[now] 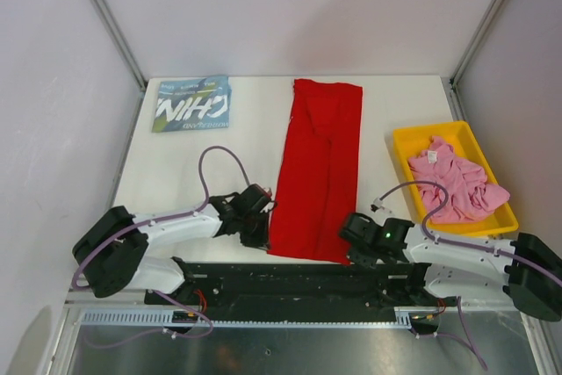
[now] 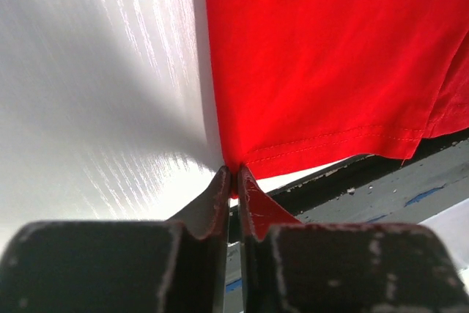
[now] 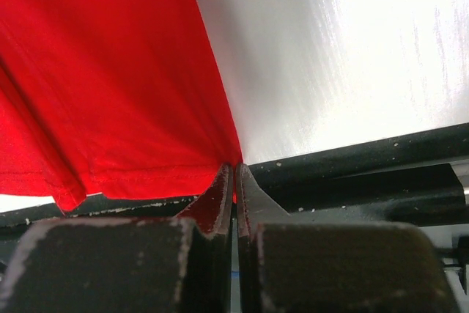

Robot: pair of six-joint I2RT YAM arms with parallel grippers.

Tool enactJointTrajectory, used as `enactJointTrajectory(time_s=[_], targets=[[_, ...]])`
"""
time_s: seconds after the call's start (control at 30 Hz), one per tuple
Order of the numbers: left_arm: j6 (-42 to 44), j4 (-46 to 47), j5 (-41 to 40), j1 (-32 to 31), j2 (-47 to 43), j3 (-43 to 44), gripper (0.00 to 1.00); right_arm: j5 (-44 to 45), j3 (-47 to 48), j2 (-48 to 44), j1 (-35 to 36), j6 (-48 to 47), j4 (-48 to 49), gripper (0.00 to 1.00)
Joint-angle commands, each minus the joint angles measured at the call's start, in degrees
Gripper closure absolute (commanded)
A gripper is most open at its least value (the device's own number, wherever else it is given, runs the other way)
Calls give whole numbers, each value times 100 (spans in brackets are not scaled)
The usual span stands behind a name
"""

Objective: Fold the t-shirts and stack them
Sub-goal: Grab the bottom of the folded rectangular tshirt with both arms, then fold the folded rectangular tshirt in 1/3 of the way

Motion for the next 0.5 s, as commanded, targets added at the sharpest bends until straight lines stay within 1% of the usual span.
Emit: enactJointTrajectory(time_s=[0.0,0.07,0.17,0.23,0.37,0.47], targets=[[-105,134,-123,-79,-55,94,96,-53,32,-241,0,-46,-126,100],[-130,131,-83,-83,-150,169,99,-16,141,-377,-1,-45,-222,100],[-157,112,-44,-72,-319,428,100,117,456,-606,-84,-116,-472,100],[-132,83,-46,-42,-358,707,100,185,734,-671,-286,-308,-599,100],[-51,74,-72,192,-183,1382,100,137,1293,-567,-1177,-1214,-584,100],[118,78,-128,450,154,1937,100,-25,1645,-304,-1996,-2016,-250,100]])
